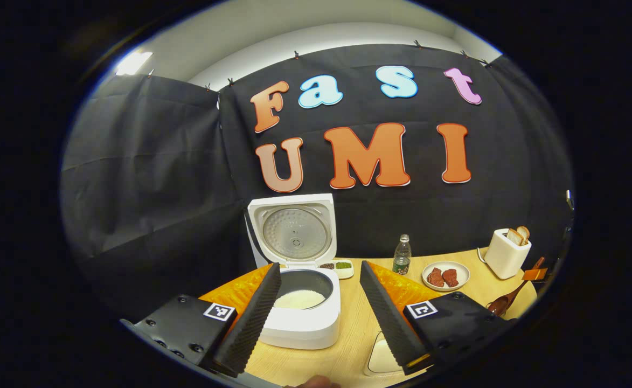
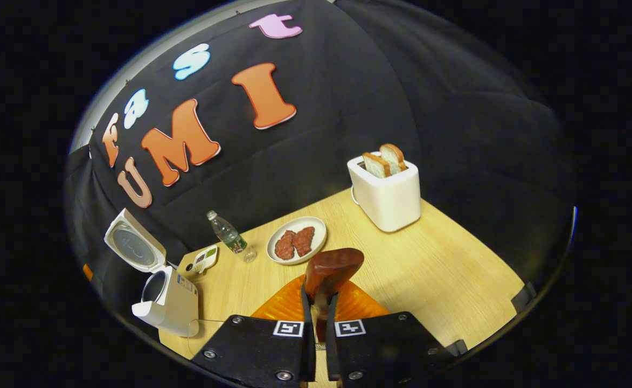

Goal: Close the left gripper, press the button to open the rice cooker; take a wooden spoon from the chopstick holder with the right hand, scoop a spoonful of rice and pour it into the rice cooker, then put the wooden spoon back into the chopstick holder.

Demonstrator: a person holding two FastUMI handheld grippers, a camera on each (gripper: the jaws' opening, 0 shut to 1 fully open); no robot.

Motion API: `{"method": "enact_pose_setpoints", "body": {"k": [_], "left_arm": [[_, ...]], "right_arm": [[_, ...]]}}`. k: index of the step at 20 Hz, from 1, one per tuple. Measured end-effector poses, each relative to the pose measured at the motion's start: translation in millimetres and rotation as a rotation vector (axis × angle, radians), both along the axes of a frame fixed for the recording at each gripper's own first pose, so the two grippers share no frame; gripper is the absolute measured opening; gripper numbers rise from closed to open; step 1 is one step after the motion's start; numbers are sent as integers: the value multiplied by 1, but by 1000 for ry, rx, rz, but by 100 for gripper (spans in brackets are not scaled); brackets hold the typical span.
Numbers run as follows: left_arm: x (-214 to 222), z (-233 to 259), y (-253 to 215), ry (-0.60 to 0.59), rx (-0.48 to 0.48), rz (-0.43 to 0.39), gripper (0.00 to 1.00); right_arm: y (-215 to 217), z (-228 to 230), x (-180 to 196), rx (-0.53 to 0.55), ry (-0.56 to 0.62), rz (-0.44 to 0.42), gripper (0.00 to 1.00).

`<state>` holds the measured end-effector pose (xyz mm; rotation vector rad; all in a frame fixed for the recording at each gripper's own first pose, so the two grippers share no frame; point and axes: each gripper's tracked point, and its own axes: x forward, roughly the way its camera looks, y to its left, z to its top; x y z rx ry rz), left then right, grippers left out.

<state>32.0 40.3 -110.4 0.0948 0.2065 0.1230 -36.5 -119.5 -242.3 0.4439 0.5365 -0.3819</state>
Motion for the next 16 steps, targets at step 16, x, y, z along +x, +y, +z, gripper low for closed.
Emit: {"method": "enact_pose_setpoints", "body": {"k": [16], "left_arm": [[-4, 4, 75, -54, 15, 50, 100]], "right_arm": [[182, -8, 25, -104, 10, 377, 7]]}}
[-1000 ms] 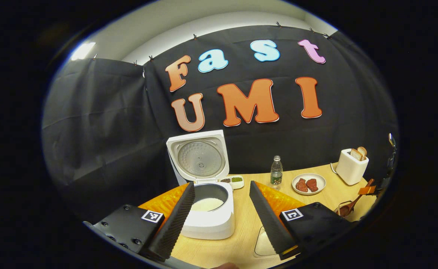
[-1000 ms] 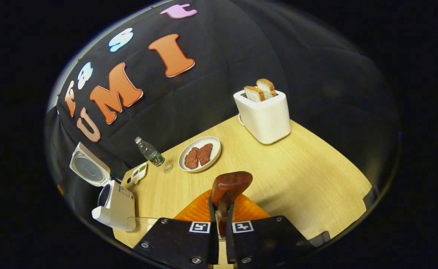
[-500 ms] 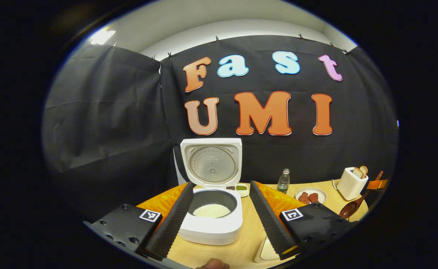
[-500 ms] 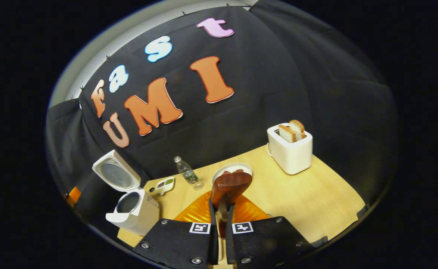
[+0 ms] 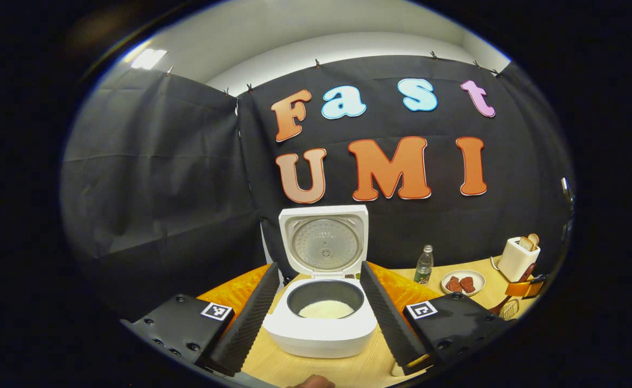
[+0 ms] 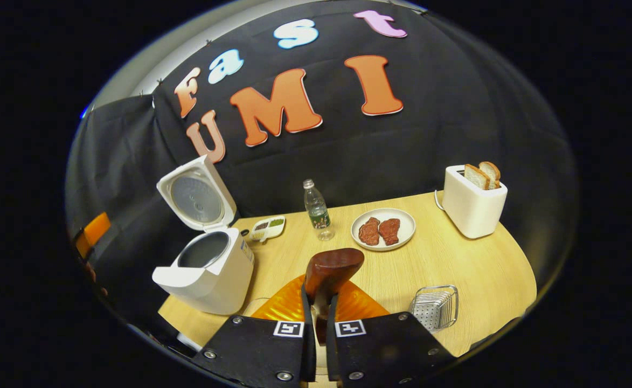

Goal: Close the left gripper, press the button to open the rice cooker; take a wooden spoon from the chopstick holder with the right hand, scoop a spoonful of rice and pour it into the rice cooker, then put the wooden spoon back into the chopstick holder.

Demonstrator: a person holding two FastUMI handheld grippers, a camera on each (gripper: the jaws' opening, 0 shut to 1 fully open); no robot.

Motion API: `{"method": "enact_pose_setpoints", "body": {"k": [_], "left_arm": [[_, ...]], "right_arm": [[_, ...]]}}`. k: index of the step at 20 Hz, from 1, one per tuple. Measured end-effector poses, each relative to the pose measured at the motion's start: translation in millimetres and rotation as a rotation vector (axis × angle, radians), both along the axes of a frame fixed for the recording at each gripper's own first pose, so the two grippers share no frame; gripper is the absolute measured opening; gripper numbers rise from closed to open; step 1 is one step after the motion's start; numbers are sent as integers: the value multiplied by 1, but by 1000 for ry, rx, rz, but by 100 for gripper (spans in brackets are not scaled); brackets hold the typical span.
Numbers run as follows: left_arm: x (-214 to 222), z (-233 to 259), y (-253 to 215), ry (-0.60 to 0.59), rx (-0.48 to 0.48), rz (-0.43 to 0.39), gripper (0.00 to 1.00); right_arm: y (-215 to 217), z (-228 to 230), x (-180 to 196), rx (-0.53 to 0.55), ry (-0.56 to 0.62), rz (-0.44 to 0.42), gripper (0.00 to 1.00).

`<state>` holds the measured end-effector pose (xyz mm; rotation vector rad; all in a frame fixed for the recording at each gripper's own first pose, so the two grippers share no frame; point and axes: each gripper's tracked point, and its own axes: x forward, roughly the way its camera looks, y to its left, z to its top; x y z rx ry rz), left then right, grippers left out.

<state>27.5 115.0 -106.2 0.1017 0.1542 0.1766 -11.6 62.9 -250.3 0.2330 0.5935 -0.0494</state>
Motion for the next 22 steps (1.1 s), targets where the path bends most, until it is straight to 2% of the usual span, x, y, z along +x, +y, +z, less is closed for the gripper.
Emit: {"method": "enact_pose_setpoints", "body": {"k": [5, 11, 14, 15, 16, 19, 22], "left_arm": [[-5, -8, 24, 24, 23, 44, 100], [-7, -15, 43, 56, 47, 79, 100], [-4, -25, 48, 92, 45, 80, 97], [-2, -28, 49, 99, 45, 79, 100], [-1, -29, 50, 113, 44, 79, 97], [1, -41, 54, 148, 31, 72, 100], [1, -44, 61, 165, 40, 73, 97]], "right_arm": [[17, -28, 4, -183, 27, 55, 7], [35, -39, -1, -404, -34, 77, 7], [41, -55, -9, -449, -35, 84, 7], [43, -52, -11, -473, -59, 83, 7], [46, -53, -12, -500, -75, 95, 7], [66, -64, -21, -557, -89, 138, 7], [76, -75, -26, -519, -68, 127, 7]]}}
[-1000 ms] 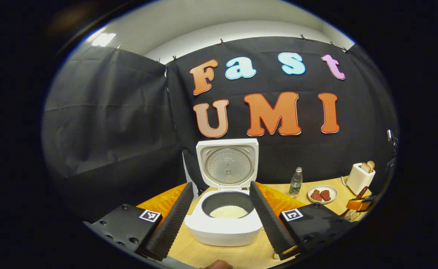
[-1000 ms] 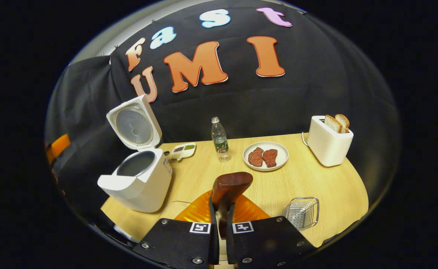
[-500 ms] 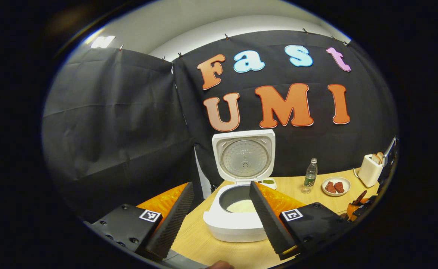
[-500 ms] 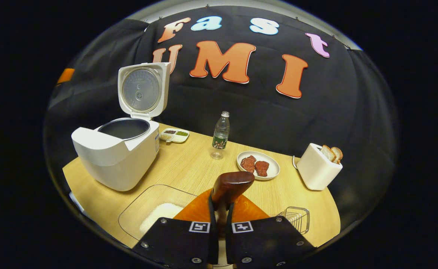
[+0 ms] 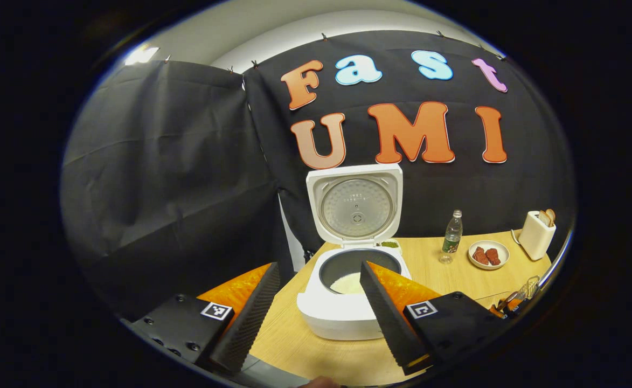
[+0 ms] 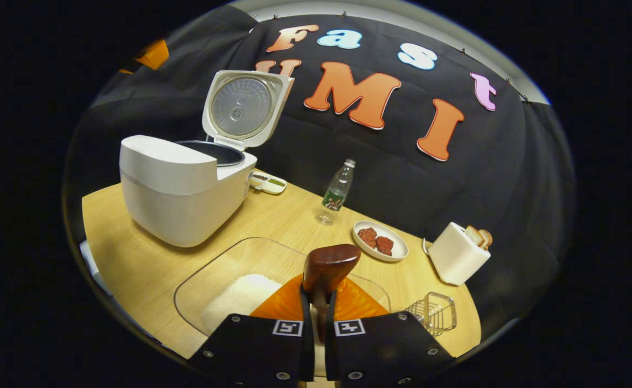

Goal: Close the left gripper, press the button to open the rice cooker; take a wooden spoon from the chopstick holder with the right hand, scoop a spoonful of rice and pour it into the rice cooker, then put the wooden spoon back into the chopstick holder.

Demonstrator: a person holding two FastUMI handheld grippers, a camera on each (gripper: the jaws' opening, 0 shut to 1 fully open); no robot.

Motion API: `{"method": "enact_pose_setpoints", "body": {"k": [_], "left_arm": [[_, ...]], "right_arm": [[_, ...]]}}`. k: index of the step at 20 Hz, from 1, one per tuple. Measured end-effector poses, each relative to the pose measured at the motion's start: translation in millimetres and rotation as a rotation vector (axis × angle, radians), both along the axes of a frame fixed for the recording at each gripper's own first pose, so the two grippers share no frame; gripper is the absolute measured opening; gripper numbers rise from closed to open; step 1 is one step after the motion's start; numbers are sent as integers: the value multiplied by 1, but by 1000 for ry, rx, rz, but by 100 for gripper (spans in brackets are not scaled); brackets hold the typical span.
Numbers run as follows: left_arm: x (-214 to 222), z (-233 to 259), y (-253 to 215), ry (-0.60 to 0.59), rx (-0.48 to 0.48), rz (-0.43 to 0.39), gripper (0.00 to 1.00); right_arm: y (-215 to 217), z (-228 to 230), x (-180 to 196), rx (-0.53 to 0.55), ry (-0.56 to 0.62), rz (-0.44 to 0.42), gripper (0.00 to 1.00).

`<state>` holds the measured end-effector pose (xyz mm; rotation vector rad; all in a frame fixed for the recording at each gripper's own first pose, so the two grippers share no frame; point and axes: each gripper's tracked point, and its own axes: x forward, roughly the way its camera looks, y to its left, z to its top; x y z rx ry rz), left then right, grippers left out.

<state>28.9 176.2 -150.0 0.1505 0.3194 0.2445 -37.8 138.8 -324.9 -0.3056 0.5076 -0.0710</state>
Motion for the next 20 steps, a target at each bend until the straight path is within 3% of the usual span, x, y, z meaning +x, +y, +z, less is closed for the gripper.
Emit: {"method": "enact_pose_setpoints", "body": {"k": [5, 10, 15, 20], "left_arm": [[3, 0, 5, 6, 11, -13, 97], [2, -2, 11, 8, 9, -19, 97], [4, -6, 23, 18, 3, -26, 100], [12, -11, 36, 36, 13, -45, 100]], "right_arm": [[-5, 1, 15, 137, 21, -120, 7], [2, 1, 19, 180, 23, -168, 7], [13, 0, 29, 381, 48, -249, 7], [-5, -5, 33, 595, 47, -358, 7]]}}
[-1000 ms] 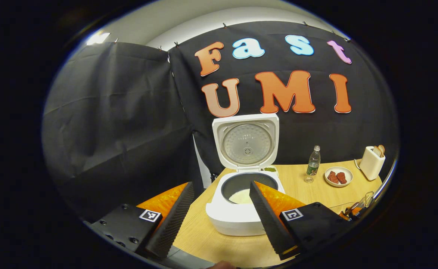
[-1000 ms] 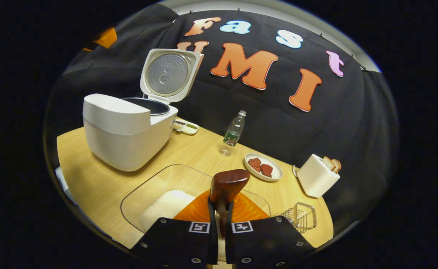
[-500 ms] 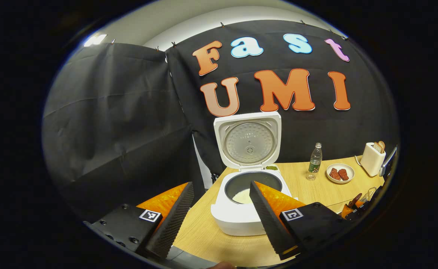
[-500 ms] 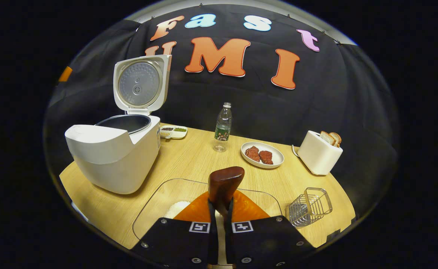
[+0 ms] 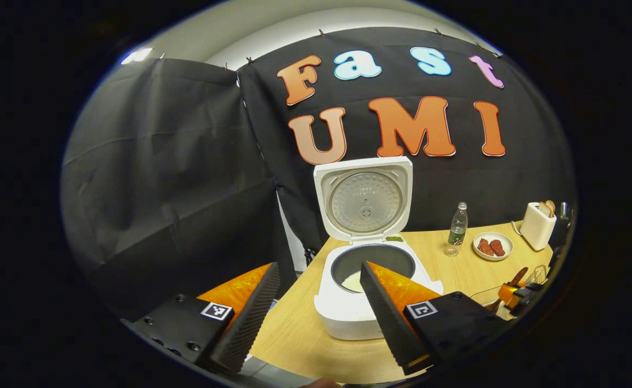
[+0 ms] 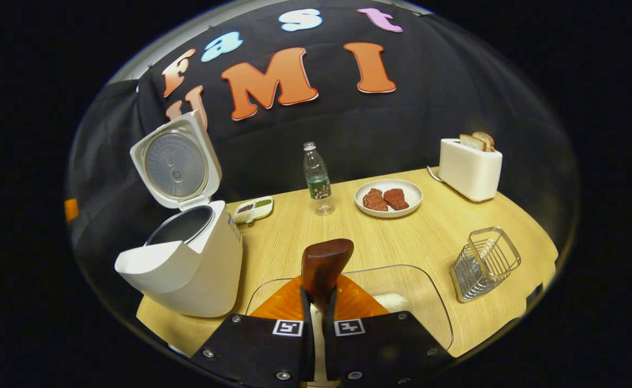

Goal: Close the left gripper, press the button to open the rice cooker; take a wooden spoon from the chopstick holder with the right hand, scoop a spoonful of rice and pour it into the rice cooker, then put the wooden spoon back into the chopstick holder.

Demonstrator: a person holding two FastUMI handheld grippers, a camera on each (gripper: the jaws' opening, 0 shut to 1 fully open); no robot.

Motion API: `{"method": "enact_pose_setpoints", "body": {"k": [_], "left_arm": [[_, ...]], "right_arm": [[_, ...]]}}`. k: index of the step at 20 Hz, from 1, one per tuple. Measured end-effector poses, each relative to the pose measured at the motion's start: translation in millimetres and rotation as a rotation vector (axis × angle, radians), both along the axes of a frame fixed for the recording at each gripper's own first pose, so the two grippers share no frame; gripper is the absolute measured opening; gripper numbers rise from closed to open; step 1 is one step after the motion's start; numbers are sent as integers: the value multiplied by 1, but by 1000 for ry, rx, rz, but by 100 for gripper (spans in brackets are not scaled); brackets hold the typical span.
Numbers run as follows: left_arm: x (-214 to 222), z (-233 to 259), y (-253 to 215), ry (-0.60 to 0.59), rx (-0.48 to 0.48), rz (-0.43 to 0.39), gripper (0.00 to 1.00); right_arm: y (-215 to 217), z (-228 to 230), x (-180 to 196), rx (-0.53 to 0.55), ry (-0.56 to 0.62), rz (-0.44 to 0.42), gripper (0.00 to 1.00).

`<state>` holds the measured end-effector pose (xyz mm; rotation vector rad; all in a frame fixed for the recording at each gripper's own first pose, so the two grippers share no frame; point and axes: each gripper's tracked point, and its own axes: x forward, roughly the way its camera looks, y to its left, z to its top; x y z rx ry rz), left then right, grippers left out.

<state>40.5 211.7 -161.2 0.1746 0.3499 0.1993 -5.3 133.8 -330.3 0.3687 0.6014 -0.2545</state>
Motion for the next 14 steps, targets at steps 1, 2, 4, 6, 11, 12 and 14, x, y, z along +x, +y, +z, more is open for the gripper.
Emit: {"method": "enact_pose_setpoints", "body": {"k": [1, 2, 4, 6, 11, 12, 14], "left_arm": [[4, -1, 1, 3, 3, -6, 100], [7, -3, 1, 9, 3, -12, 100], [12, -3, 0, 13, 4, -23, 100], [17, -2, -7, 12, 5, -41, 97], [22, -6, -23, 23, 3, -71, 100], [22, -7, -24, 27, 3, -72, 100], [23, -8, -26, 35, -4, -67, 97]], "right_arm": [[-3, -2, 0, 48, 5, -31, 7], [-4, -3, -1, 92, 9, -59, 7], [-5, -3, -1, 130, 9, -87, 7], [-3, -3, -2, 149, 14, -90, 7], [9, -4, 4, 361, 25, -108, 7], [9, -7, 5, 402, 24, -111, 7], [11, -11, 5, 495, 37, -97, 7]]}}
